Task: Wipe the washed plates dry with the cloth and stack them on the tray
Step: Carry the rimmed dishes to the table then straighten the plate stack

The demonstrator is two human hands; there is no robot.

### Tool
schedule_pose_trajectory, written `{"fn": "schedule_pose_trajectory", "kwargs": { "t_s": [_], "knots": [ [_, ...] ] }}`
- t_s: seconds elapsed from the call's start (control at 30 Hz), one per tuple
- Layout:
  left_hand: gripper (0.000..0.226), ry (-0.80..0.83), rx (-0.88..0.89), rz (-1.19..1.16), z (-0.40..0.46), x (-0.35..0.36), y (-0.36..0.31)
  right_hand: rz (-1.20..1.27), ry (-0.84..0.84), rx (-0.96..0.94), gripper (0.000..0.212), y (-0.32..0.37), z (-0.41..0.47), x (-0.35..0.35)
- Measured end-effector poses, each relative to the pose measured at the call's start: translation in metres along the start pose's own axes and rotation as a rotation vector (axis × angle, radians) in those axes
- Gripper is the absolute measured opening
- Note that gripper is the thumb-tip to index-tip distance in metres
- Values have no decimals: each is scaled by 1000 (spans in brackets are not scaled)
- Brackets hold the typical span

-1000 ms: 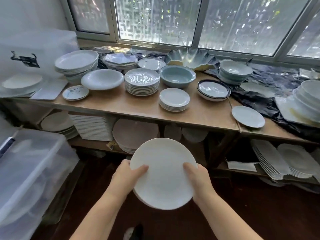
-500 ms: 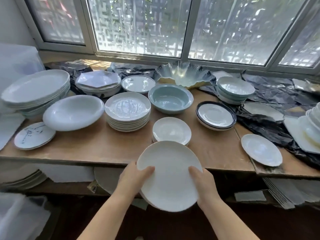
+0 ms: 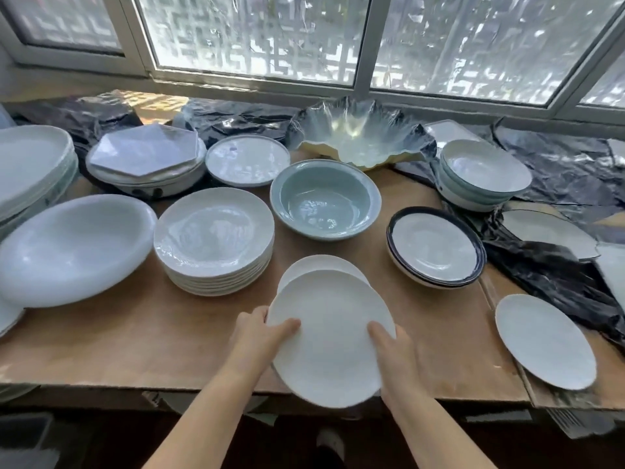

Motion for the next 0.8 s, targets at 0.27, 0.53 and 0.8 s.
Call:
{"fn": "schedule_pose_trajectory", "kwargs": {
  "t_s": [0.27, 0.53, 0.8],
  "knots": [
    [58, -166, -104, 147, 58, 29, -19, -254, 48, -78, 19, 31, 107, 15],
    [48, -252, -149, 197, 70, 32, -24, -337, 44, -114, 23, 38, 132, 26],
    [56, -325, -116, 256, 69, 34, -26, -397, 59, -113, 22, 36, 140, 29]
  ]
}}
Point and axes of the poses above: each hand's wrist, its own z-axis towards the middle knuckle, its own x-axis out of the palm, y = z × x, the point moved 7 cm from there along z, towards the middle knuckle, and after that the axes turned 12 degrees about -z, right-handed, at the moved point
